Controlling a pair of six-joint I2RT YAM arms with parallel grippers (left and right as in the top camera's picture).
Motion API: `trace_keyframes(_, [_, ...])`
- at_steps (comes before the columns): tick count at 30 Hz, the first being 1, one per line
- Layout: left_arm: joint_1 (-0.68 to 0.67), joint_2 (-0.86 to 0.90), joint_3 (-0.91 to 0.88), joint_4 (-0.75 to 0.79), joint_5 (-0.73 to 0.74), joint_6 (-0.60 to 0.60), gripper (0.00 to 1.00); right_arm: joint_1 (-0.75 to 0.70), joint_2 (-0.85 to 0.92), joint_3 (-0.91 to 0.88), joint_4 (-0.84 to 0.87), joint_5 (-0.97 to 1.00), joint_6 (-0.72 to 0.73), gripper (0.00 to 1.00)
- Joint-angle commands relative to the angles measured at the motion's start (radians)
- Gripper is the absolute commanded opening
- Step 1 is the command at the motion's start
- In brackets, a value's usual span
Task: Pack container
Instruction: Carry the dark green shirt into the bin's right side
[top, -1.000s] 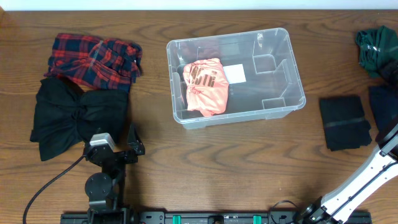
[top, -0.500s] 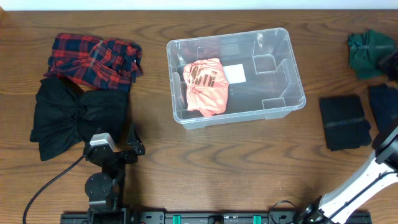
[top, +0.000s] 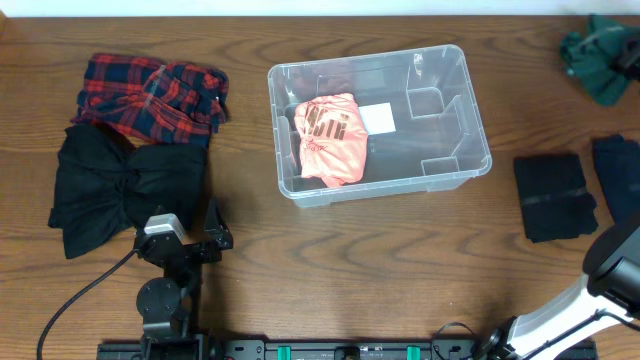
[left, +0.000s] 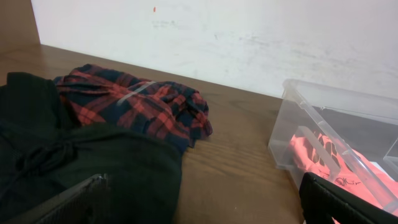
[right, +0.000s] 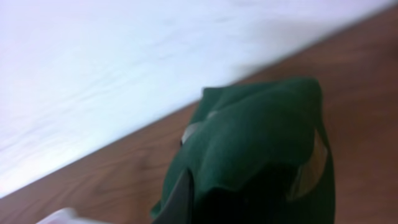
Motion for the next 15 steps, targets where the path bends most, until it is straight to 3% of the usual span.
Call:
trace_keyframes(1, [0.002,0.006,-0.016,-0.037,-0.004,0.018,0.98,0.058,-0.110,0.002,0.009,-0.177,0.011,0.01])
trace_keyframes(9, [0.002,0.008,-0.016,-0.037,-0.004,0.018,0.98,0.212,-0.248,0.002,-0.031,-0.328,0.043,0.01])
trace_keyframes(15, [0.002,0.012,-0.016,-0.037,-0.004,0.018,0.98,0.354,-0.288,0.002,-0.109,-0.330,0.051,0.01])
